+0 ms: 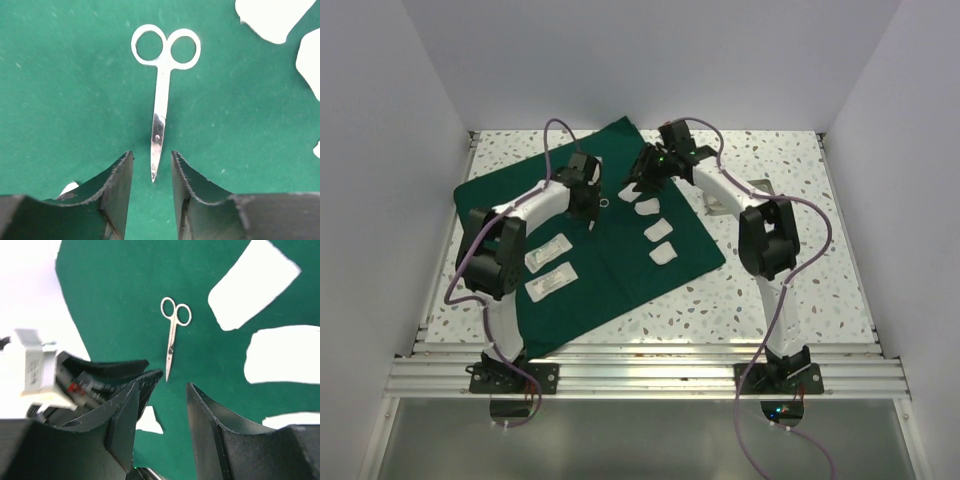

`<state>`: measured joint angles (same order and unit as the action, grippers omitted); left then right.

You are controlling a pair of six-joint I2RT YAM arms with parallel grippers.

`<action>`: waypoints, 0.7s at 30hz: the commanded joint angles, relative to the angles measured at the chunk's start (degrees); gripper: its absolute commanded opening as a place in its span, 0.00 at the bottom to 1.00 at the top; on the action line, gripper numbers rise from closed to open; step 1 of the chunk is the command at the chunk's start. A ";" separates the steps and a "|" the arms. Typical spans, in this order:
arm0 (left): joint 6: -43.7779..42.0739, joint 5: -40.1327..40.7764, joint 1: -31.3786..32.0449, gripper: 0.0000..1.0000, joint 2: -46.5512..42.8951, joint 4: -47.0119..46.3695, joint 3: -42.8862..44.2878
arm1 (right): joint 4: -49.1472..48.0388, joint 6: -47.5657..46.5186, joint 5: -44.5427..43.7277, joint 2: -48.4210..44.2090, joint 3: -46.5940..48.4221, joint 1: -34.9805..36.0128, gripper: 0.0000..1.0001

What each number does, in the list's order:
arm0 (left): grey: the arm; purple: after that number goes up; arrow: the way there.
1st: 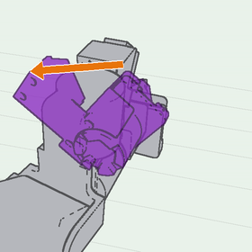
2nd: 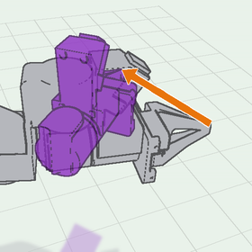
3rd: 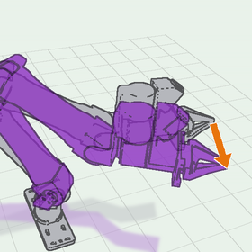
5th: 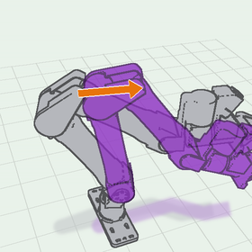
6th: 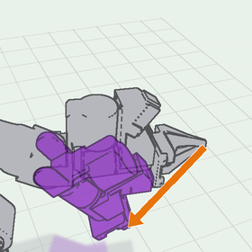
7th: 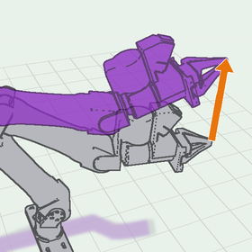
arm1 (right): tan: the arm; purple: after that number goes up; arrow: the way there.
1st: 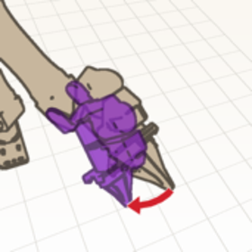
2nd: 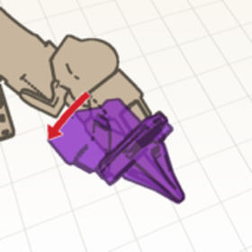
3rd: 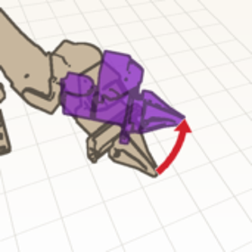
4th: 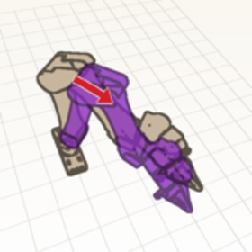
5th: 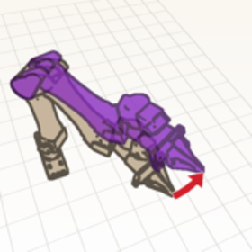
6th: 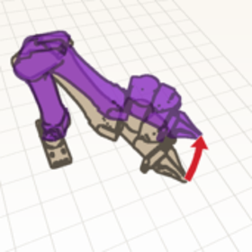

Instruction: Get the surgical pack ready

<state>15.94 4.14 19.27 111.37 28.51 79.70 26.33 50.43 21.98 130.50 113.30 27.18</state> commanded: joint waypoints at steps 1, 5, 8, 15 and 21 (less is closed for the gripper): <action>0.67 6.31 0.77 0.41 1.21 1.63 3.88 | 1.89 -2.71 -0.88 -5.77 -2.20 -1.42 0.46; 0.14 6.49 0.86 0.40 3.85 3.30 6.08 | 1.18 -2.97 -0.71 -7.36 -5.09 -2.66 0.46; -0.21 6.58 1.21 0.41 4.73 3.04 6.52 | 0.92 -3.06 -0.44 -7.89 -5.72 -3.10 0.46; 0.05 6.23 2.09 0.40 6.31 2.60 7.04 | 0.92 -3.32 0.35 -7.54 -5.54 -3.36 0.46; -0.12 6.49 2.35 0.40 7.10 2.86 7.14 | 1.01 -3.68 0.96 -7.01 -5.37 -3.27 0.46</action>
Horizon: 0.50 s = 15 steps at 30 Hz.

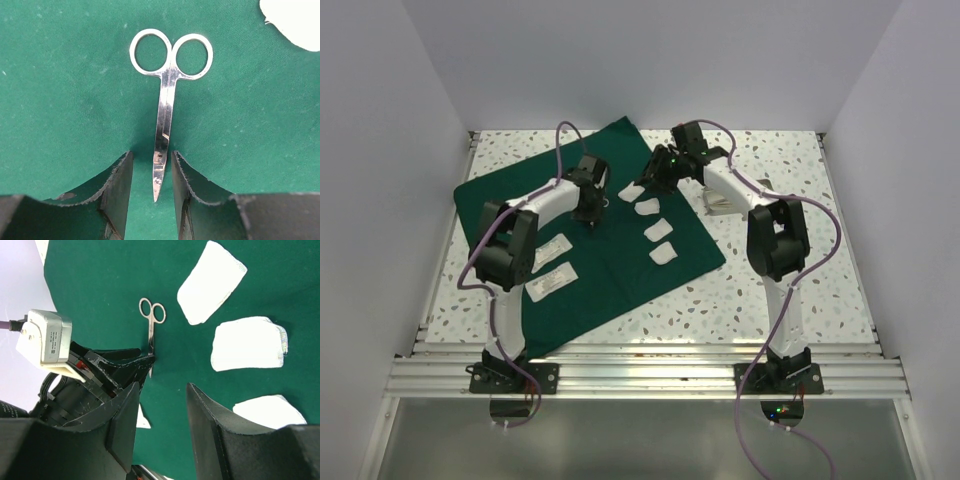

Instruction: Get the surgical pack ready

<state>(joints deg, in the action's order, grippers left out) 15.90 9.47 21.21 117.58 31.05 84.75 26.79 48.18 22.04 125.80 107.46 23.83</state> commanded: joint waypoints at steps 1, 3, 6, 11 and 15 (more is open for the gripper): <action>-0.08 1.16 0.32 0.40 1.07 0.42 2.09 | 0.55 -1.43 0.90 -2.22 0.64 0.07 0.46; -0.26 1.07 0.41 0.40 1.60 0.59 1.82 | 0.55 -1.34 1.16 -2.05 0.91 0.07 0.46; -0.17 1.51 0.50 0.38 2.92 1.91 1.47 | 0.02 -0.99 1.16 -1.87 0.91 0.07 0.46; -0.87 2.56 0.67 0.26 5.46 3.75 0.24 | -0.68 -0.63 0.98 -1.78 0.12 0.07 0.46; -2.54 2.13 0.67 0.15 5.91 2.88 -0.99 | -1.38 -0.37 0.98 -1.35 -0.41 0.68 0.46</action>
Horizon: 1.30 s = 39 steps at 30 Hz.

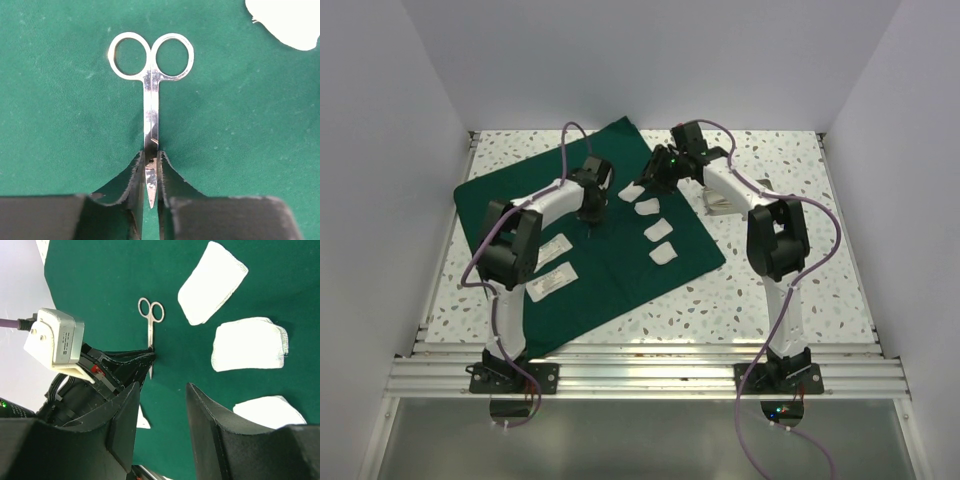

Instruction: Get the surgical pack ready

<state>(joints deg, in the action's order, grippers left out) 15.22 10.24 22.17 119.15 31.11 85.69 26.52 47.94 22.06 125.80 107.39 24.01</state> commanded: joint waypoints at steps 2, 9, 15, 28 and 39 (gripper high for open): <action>-2.74 -0.12 -0.29 0.07 3.98 2.37 -1.76 | -1.47 0.04 0.96 -0.99 -0.26 0.77 0.46; -2.13 -8.56 -1.95 0.00 1.00 1.58 -2.10 | -4.72 2.94 3.16 2.08 0.54 2.88 0.46; -1.69 -13.31 -4.41 0.00 -2.34 0.53 -3.69 | -8.23 5.58 4.91 5.07 1.94 4.29 0.45; -1.25 -17.53 -6.62 0.00 -2.35 -2.37 -7.29 | -13.60 9.19 6.76 15.70 11.34 6.58 0.50; -1.78 -18.59 -7.58 0.00 -2.52 -3.25 -8.17 | -13.43 7.87 5.89 23.87 19.25 7.72 0.52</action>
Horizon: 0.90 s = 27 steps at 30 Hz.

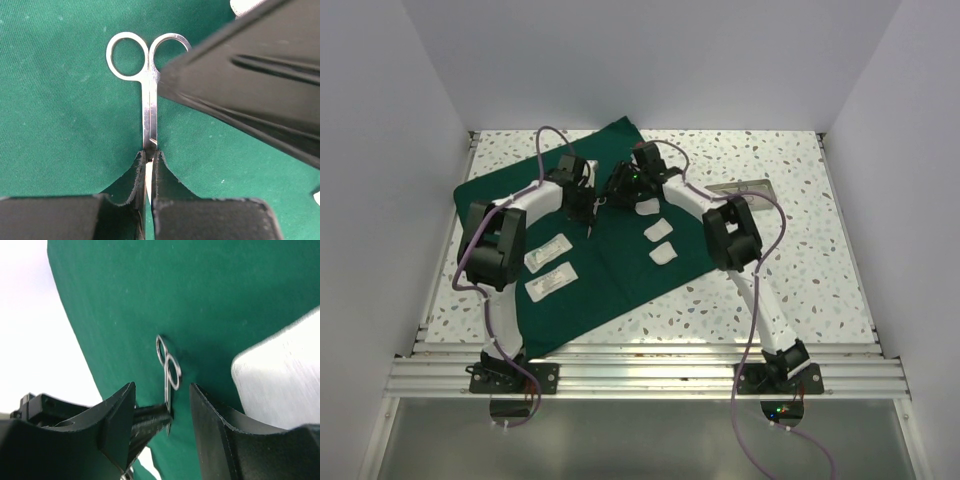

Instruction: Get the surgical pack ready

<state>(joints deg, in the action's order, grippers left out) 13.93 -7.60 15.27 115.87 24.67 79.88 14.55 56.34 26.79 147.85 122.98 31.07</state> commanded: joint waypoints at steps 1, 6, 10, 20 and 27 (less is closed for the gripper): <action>-0.57 -0.84 -0.76 0.00 0.76 3.28 -2.36 | -1.36 -0.44 1.16 2.44 4.98 0.92 0.51; -0.92 -1.10 -1.03 0.00 0.23 3.11 -2.44 | -0.13 0.35 0.38 6.48 10.69 1.71 0.46; -1.01 -2.24 -1.47 0.00 -1.17 3.72 -2.36 | -0.22 2.46 0.90 7.63 13.17 1.89 0.11; 2.32 1.27 -2.70 0.43 -13.56 8.03 2.74 | -9.86 8.08 -0.94 -10.02 -3.86 -2.67 0.00; 2.68 -1.28 -2.96 0.45 -17.61 5.83 -0.33 | -24.47 19.59 -14.02 -35.06 -38.89 -11.19 0.00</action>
<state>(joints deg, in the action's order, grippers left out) 15.73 -7.40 12.86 98.94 31.27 79.59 0.78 68.77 21.65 125.27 94.87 24.29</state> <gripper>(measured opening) 0.452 0.028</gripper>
